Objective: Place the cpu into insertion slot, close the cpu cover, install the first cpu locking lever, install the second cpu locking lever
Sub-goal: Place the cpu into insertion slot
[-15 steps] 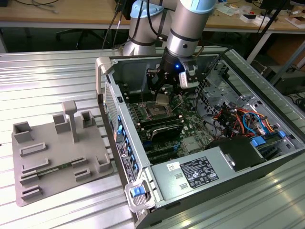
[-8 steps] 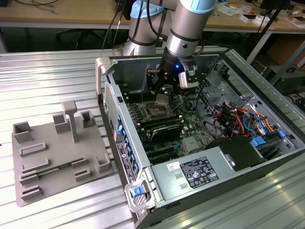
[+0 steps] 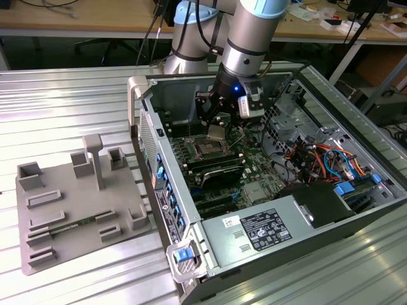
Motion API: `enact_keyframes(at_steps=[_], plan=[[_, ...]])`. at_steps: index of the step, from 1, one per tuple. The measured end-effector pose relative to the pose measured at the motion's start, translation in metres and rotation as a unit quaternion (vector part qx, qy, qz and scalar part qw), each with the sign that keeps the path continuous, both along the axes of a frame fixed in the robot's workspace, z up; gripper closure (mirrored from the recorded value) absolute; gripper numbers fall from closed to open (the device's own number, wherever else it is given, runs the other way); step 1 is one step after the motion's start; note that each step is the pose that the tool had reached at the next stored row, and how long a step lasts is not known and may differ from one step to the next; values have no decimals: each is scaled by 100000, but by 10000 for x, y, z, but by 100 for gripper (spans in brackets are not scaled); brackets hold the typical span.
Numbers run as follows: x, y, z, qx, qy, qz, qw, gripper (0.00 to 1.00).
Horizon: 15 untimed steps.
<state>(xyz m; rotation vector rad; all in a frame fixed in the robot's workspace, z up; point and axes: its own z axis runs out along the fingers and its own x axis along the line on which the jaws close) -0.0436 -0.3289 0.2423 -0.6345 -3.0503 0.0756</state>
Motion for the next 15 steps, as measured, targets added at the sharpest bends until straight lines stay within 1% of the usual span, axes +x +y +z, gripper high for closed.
enact_keyframes(at_steps=[3, 15], plan=[[0, 0, -3, -1, -1, -640, 99998, 45], [0, 0, -6, -3, 0, -1330, 99991, 45]])
